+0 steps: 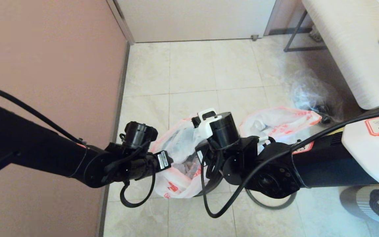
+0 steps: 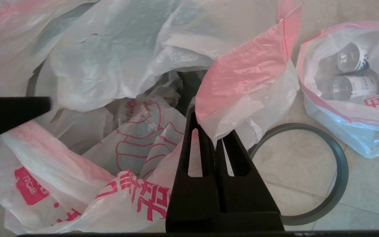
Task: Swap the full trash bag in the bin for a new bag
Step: Put the new garbage bag on the trash can
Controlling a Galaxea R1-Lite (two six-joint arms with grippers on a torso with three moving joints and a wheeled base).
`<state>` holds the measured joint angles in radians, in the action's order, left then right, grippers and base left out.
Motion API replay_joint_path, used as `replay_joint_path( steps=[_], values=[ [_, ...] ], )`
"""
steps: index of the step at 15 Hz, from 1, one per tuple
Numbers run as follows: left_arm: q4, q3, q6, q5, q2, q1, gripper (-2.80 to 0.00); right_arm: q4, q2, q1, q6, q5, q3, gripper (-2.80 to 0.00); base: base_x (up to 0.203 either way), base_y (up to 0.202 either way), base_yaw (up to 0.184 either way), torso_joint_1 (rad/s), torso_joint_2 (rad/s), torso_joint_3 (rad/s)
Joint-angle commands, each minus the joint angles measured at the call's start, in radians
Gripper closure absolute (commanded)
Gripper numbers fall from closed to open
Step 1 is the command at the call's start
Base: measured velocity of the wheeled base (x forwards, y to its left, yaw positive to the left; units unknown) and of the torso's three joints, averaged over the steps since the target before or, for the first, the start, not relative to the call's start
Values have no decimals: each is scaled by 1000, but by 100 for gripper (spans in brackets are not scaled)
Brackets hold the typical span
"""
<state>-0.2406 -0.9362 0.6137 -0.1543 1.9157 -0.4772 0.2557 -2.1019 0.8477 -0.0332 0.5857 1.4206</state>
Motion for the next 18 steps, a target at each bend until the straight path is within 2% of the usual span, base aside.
replay_joint_path(
  steps=[1, 5, 7, 9, 12, 15, 18],
  values=[
    [0, 2, 4, -1, -13, 1, 0, 0, 2, 1, -1, 3, 0, 0, 0, 0, 0, 0, 0, 0],
    [11, 44, 2, -1, -106, -29, 0, 4, -13, -19, 1, 7, 17, 0, 0, 0, 0, 0, 0, 0],
    [0, 89, 4, 0, -114, -14, 0, 29, -36, -59, 0, 11, 59, 0, 0, 0, 0, 0, 0, 0],
    [-38, 147, 4, 7, -117, 29, 0, 52, -5, -69, -8, 11, 48, 0, 0, 0, 0, 0, 0, 0],
    [-214, 252, -6, 4, -97, 114, 0, 58, 68, -91, -29, 10, -62, 0, 0, 0, 0, 0, 0, 0],
    [-236, 304, -12, 5, -123, 139, 0, 107, 121, -135, -55, 5, -173, 0, 0, 0, 0, 0, 0, 0],
    [-237, 333, -12, 12, -152, 134, 0, 127, 183, -141, -61, 2, -275, 0, 0, 0, 0, 0, 0, 0]
  ],
)
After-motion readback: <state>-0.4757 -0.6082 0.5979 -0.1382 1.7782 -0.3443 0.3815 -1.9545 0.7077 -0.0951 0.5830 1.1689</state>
